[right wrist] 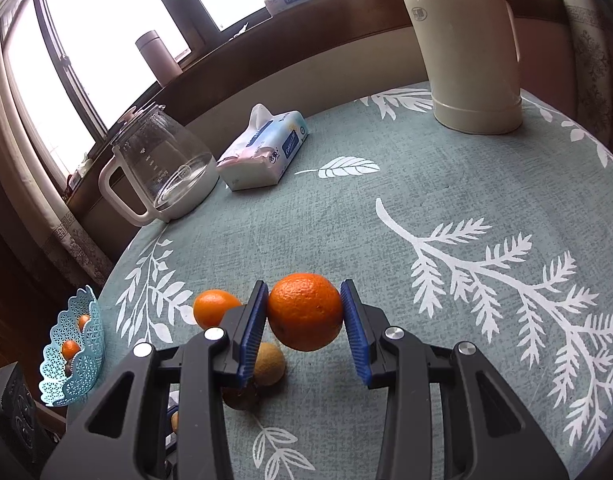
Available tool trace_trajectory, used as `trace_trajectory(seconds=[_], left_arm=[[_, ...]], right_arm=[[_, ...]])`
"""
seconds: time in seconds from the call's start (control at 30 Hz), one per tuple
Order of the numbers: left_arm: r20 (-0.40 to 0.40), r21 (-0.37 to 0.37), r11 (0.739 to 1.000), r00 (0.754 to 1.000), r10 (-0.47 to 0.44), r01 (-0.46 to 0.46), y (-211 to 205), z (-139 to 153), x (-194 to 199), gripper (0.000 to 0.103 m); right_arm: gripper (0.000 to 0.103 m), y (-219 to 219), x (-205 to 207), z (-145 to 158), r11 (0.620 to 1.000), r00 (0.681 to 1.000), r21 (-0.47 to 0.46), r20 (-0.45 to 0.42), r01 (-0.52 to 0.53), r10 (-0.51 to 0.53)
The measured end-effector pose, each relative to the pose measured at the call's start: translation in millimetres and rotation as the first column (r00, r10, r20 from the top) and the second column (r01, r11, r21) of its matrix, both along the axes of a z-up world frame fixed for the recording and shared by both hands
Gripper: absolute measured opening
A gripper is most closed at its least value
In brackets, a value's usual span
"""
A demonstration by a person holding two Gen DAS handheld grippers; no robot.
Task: Organize fruits
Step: 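Grasp the tan kiwi with the left tool while the right holds the orange, then carry the tan kiwi into the blue basket and open the left tool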
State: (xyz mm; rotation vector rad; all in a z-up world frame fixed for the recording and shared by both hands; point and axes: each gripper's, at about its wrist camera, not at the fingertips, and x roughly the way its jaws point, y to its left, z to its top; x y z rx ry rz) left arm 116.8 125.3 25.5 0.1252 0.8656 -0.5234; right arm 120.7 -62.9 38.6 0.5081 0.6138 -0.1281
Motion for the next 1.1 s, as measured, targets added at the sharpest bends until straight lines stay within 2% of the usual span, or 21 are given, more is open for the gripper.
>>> trace_trajectory(seconds=[0.23,0.57,1.1], left_arm=[[0.015,-0.001,1.0,1.0,0.027,-0.027,6.4,2.6,-3.4,0.03],[0.075,-0.015,0.994,0.991,0.108,-0.107,30.5,19.5,-6.8,0.03],[0.171,-0.043,0.966,0.951,0.259,-0.255,79.9,52.7,-7.6,0.03]], right_arm=[[0.038,6.0,-2.7,5.1,0.999,1.0,-0.041,0.016,-0.003,0.004],[0.038,14.2,-4.7,8.4,0.997,0.999,-0.07,0.029,-0.016,0.018],[0.038,23.6,-7.7,12.3,0.995,0.998,-0.088,0.046,-0.044,0.048]])
